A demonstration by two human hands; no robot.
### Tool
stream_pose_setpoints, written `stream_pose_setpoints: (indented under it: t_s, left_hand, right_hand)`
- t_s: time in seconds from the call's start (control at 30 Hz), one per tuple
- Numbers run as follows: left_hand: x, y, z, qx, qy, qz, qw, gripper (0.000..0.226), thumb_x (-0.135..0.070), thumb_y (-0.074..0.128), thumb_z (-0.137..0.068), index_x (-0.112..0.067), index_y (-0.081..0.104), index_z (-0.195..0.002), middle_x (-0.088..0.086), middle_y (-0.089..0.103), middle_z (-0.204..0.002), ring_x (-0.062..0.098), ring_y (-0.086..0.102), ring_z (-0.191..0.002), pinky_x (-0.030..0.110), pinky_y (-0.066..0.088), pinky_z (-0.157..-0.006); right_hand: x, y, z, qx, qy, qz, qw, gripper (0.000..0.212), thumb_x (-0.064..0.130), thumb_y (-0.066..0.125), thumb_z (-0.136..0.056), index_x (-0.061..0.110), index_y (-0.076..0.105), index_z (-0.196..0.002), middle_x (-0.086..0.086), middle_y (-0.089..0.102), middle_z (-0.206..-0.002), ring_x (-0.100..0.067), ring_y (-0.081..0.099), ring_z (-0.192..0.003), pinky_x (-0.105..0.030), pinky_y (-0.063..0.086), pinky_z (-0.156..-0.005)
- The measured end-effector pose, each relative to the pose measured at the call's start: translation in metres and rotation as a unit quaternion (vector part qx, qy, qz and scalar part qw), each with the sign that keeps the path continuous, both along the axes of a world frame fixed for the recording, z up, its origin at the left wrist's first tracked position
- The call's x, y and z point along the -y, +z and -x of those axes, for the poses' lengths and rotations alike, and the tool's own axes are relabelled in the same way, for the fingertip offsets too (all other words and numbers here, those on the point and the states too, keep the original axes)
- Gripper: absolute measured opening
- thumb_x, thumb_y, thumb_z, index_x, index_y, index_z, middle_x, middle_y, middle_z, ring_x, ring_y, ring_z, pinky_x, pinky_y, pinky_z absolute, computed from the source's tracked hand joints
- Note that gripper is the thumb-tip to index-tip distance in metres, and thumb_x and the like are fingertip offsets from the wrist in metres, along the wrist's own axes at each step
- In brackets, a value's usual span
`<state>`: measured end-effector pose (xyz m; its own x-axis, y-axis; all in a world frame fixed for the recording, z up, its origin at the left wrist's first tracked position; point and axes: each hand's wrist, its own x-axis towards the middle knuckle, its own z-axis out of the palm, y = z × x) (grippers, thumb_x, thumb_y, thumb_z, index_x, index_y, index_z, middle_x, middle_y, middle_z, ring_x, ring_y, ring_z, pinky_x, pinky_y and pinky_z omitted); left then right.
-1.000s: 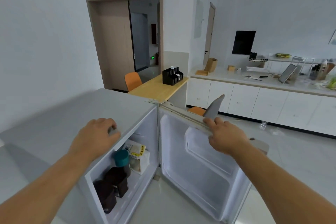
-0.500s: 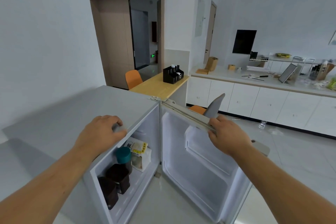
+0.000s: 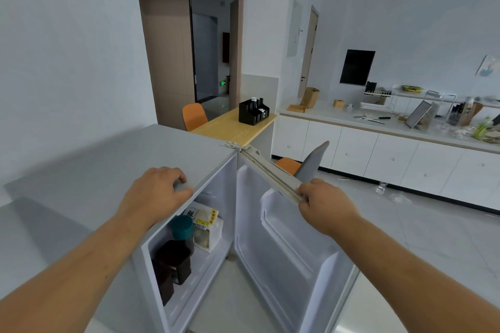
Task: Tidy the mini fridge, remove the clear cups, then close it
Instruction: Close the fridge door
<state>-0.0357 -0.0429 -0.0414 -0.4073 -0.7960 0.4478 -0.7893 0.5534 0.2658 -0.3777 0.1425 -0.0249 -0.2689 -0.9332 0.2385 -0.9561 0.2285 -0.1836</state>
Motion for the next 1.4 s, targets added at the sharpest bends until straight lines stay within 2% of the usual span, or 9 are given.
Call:
stream_pose_setpoints:
  t_s: [0.23, 0.37, 0.57, 0.7, 0.83, 1.0, 1.13, 1.27, 1.4]
  left_hand:
    - [-0.002, 0.001, 0.000, 0.000, -0.001, -0.007, 1.000, 0.033, -0.058, 0.056, -0.091, -0.032, 0.065, -0.110, -0.011, 0.067, -0.109, 0.013, 0.054, -0.098, 0.036, 0.054, -0.081]
    - [-0.003, 0.001, -0.001, 0.002, -0.002, -0.008, 1.000, 0.034, -0.056, 0.056, -0.092, -0.031, 0.067, -0.111, -0.010, 0.068, -0.110, 0.013, 0.054, -0.098, 0.036, 0.054, -0.081]
    - [-0.004, 0.002, -0.001, -0.001, -0.001, -0.009, 1.000, 0.032, -0.055, 0.057, -0.092, -0.031, 0.067, -0.110, -0.009, 0.069, -0.111, 0.013, 0.054, -0.098, 0.033, 0.050, -0.080]
    - [-0.005, 0.003, -0.001, -0.001, -0.001, -0.009, 1.000, 0.033, -0.057, 0.054, -0.091, -0.032, 0.067, -0.109, -0.010, 0.069, -0.109, 0.012, 0.054, -0.097, 0.032, 0.049, -0.078]
    - [-0.005, 0.004, -0.001, 0.005, -0.003, -0.012, 1.000, 0.037, -0.059, 0.052, -0.090, -0.032, 0.067, -0.110, -0.009, 0.068, -0.109, 0.013, 0.054, -0.096, 0.034, 0.052, -0.080]
    - [-0.004, 0.003, -0.001, 0.006, -0.003, -0.008, 1.000, 0.038, -0.061, 0.051, -0.089, -0.033, 0.066, -0.108, -0.009, 0.067, -0.107, 0.012, 0.053, -0.095, 0.033, 0.047, -0.076]
    - [-0.003, 0.003, -0.002, 0.008, -0.005, -0.007, 1.000, 0.042, -0.064, 0.049, -0.086, -0.033, 0.066, -0.107, -0.010, 0.067, -0.105, 0.012, 0.052, -0.094, 0.033, 0.047, -0.075]
    - [-0.003, 0.003, -0.002, 0.007, -0.003, -0.009, 1.000, 0.046, -0.067, 0.045, -0.083, -0.033, 0.067, -0.106, -0.010, 0.067, -0.105, 0.012, 0.052, -0.094, 0.035, 0.049, -0.077]
    - [-0.003, 0.004, -0.001, 0.010, 0.000, -0.013, 1.000, 0.048, -0.068, 0.045, -0.082, -0.033, 0.067, -0.107, -0.009, 0.067, -0.106, 0.013, 0.052, -0.095, 0.037, 0.050, -0.079]
  right_hand:
    - [-0.011, 0.004, -0.029, 0.034, 0.091, 0.040, 0.994, 0.032, 0.034, 0.049, -0.097, 0.030, 0.077, -0.112, 0.014, 0.056, -0.089, -0.007, 0.053, -0.081, -0.031, 0.048, -0.071]
    - [-0.006, -0.006, -0.063, 0.081, 0.084, 0.077, 0.990, 0.035, 0.037, 0.046, -0.098, 0.027, 0.076, -0.111, 0.011, 0.060, -0.095, -0.009, 0.055, -0.089, -0.034, 0.051, -0.079]
    - [0.010, -0.017, -0.106, 0.093, 0.099, 0.087, 0.987, 0.033, 0.040, 0.041, -0.101, 0.026, 0.071, -0.102, 0.013, 0.051, -0.091, -0.004, 0.052, -0.083, -0.017, 0.039, -0.066]
    - [0.019, -0.017, -0.124, 0.080, 0.131, 0.083, 0.985, 0.030, 0.040, 0.041, -0.101, 0.026, 0.067, -0.098, 0.010, 0.053, -0.086, -0.007, 0.054, -0.079, -0.025, 0.050, -0.069]
    - [0.029, -0.014, -0.135, 0.055, 0.146, 0.078, 0.985, 0.029, 0.040, 0.039, -0.101, 0.026, 0.062, -0.088, 0.008, 0.052, -0.079, -0.009, 0.051, -0.076, -0.028, 0.049, -0.067]
    - [0.037, -0.012, -0.142, 0.041, 0.158, 0.071, 0.984, 0.030, 0.043, 0.038, -0.101, 0.028, 0.059, -0.086, 0.009, 0.052, -0.078, -0.009, 0.050, -0.077, -0.031, 0.052, -0.070]
    - [0.040, -0.013, -0.144, 0.037, 0.167, 0.077, 0.982, 0.026, 0.043, 0.039, -0.102, 0.030, 0.055, -0.087, 0.011, 0.050, -0.078, -0.009, 0.048, -0.079, -0.029, 0.049, -0.072]
    - [0.043, -0.015, -0.146, 0.032, 0.181, 0.082, 0.980, 0.021, 0.042, 0.039, -0.103, 0.031, 0.050, -0.089, 0.012, 0.048, -0.079, -0.010, 0.047, -0.081, -0.025, 0.039, -0.071]
    - [0.046, -0.017, -0.150, 0.031, 0.178, 0.090, 0.979, 0.021, 0.041, 0.039, -0.104, 0.030, 0.051, -0.091, 0.010, 0.050, -0.080, -0.012, 0.046, -0.082, -0.026, 0.040, -0.073]
